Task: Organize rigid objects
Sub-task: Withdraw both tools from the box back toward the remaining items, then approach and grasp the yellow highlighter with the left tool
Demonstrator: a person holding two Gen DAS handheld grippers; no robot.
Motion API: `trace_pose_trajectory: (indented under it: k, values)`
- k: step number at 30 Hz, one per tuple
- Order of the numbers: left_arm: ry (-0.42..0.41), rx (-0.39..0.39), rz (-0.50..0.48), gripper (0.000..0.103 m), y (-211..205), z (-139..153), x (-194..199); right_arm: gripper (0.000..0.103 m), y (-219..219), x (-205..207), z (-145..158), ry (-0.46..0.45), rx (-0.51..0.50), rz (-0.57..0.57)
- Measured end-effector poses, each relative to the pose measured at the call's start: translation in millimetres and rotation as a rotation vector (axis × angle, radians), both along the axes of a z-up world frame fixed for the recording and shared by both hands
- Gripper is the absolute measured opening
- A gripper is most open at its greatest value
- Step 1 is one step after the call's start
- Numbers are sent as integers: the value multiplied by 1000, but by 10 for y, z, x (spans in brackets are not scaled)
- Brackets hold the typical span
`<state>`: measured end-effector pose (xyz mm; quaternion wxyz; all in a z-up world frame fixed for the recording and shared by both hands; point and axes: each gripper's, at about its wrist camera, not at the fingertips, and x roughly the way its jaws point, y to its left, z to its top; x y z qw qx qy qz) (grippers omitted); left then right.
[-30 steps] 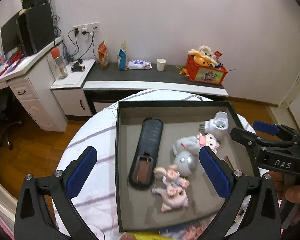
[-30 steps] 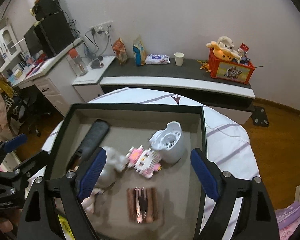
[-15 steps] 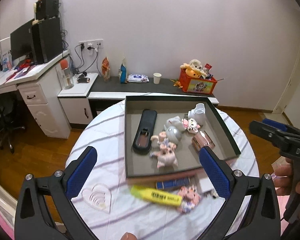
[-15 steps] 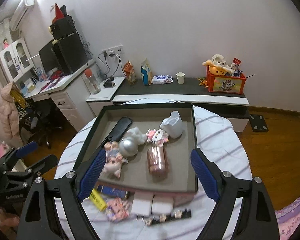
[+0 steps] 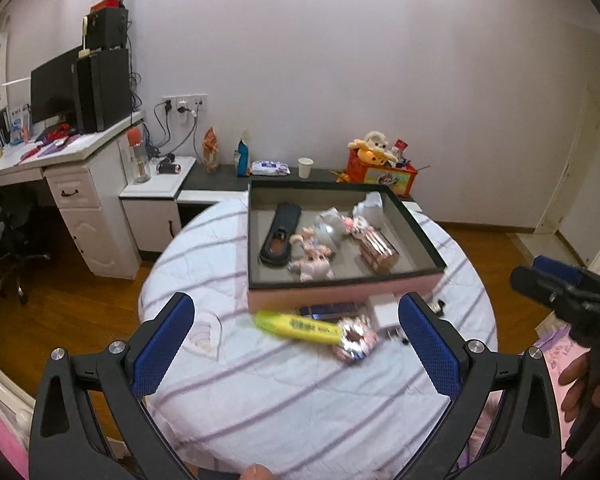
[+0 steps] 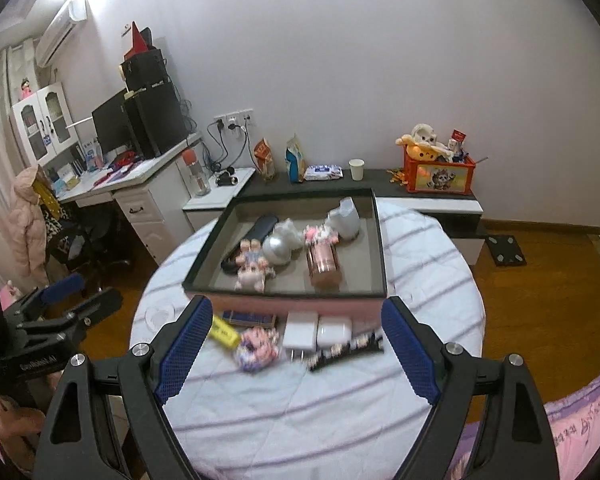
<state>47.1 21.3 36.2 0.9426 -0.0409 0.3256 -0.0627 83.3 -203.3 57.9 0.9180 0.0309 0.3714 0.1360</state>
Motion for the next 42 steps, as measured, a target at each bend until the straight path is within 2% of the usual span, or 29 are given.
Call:
trace_pose_trajectory:
  k: [10, 20, 31, 42]
  values:
    - [52, -35, 25, 103, 2, -232, -302, 88, -78, -382, -275, 51, 12, -29]
    - [37, 2, 46, 103, -24, -227, -403, 88, -14, -431, -336, 59, -2, -24]
    - [117, 8, 59, 103, -25, -542, -130, 88, -10, -280, -599, 132, -34, -48]
    - [206, -11, 78, 103, -160, -974, 466, 88, -40, 1, -996, 230, -69, -85]
